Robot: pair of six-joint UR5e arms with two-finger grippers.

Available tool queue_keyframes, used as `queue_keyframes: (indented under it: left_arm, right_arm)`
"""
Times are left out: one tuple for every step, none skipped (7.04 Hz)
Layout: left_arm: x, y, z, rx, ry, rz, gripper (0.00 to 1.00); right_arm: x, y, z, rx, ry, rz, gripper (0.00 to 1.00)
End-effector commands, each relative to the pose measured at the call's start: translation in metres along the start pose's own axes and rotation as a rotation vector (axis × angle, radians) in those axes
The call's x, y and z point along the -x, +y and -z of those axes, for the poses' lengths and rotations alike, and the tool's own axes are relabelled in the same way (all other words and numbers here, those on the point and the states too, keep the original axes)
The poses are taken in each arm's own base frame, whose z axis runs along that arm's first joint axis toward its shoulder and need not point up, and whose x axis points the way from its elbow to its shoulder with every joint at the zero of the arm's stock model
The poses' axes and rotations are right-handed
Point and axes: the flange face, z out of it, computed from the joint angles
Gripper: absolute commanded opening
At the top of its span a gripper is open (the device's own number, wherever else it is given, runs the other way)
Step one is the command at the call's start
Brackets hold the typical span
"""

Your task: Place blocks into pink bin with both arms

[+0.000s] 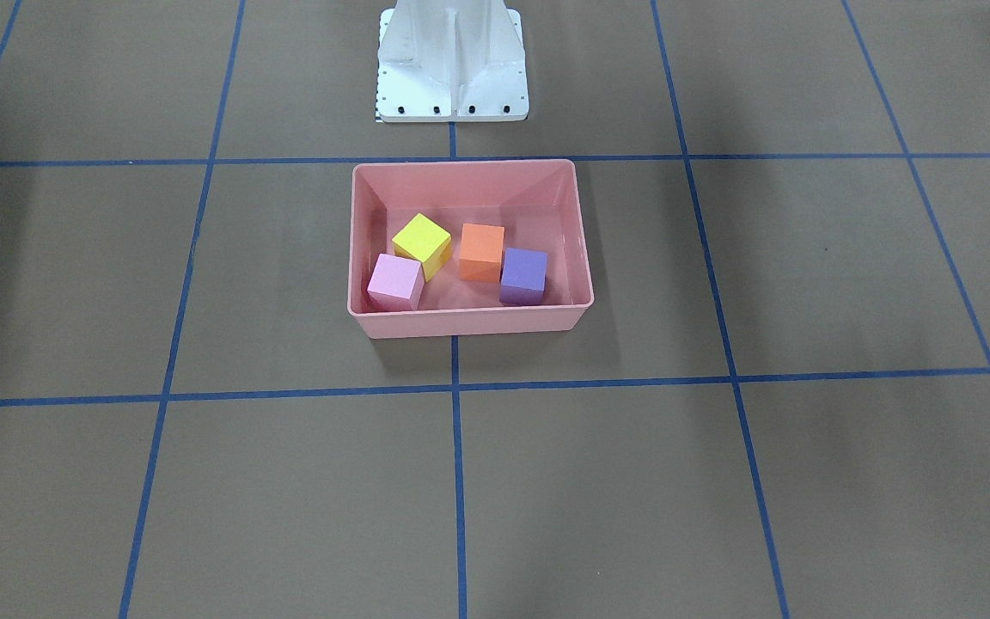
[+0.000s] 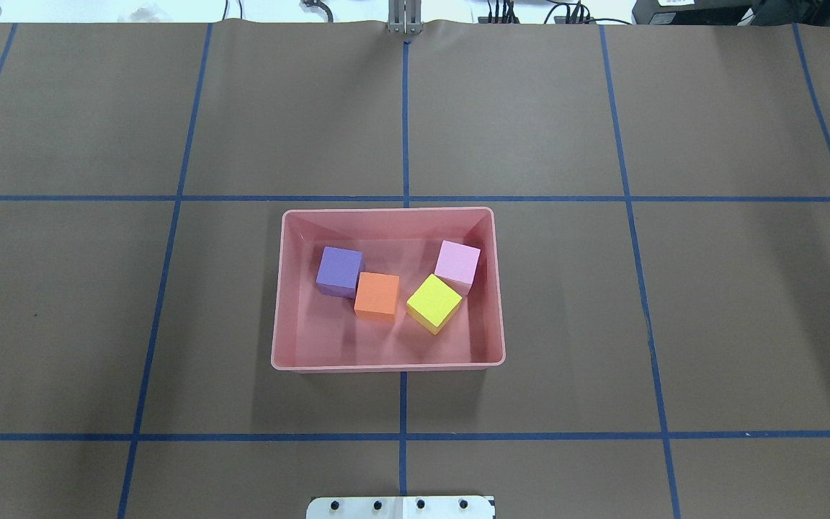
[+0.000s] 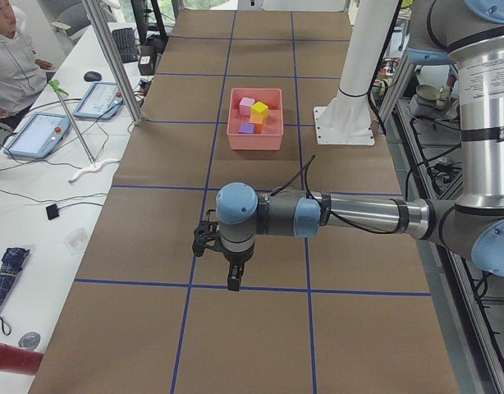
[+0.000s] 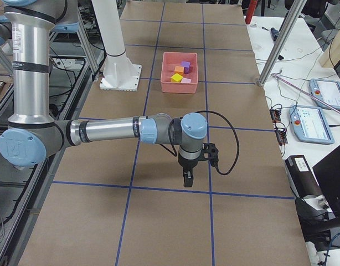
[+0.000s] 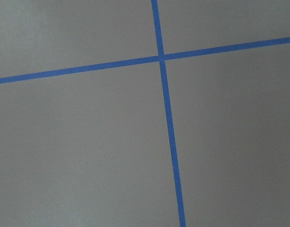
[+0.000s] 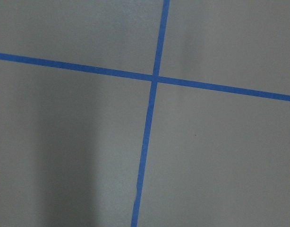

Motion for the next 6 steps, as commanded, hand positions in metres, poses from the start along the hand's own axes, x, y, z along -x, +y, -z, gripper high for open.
queue_keyframes:
  left_arm:
    - [-0.001, 0.0, 0.001, -0.001, 0.0, 0.0, 1.0]
    - [-0.005, -0.001, 0.006, -0.012, 0.0, -0.018, 1.0]
    - [-0.002, 0.0, 0.002, -0.002, -0.009, -0.009, 1.0]
    - [-0.003, 0.0, 0.003, -0.005, -0.01, -0.011, 1.0]
    - [-0.004, 0.0, 0.005, -0.009, -0.01, -0.013, 1.0]
    - [-0.005, 0.0, 0.006, -0.011, -0.01, -0.014, 1.0]
  right_arm:
    - [-0.03, 0.028, 0.001, -0.007, -0.001, 0.037, 1.0]
    - [-0.034, 0.038, -0.005, 0.006, -0.003, 0.021, 1.0]
    - [-0.035, 0.038, -0.006, 0.008, -0.003, 0.016, 1.0]
    - [-0.035, 0.038, -0.006, 0.008, -0.003, 0.014, 1.0]
    - [-0.035, 0.038, -0.007, 0.01, -0.003, 0.011, 1.0]
    - [-0.037, 0.038, -0.009, 0.014, -0.004, 0.008, 1.0]
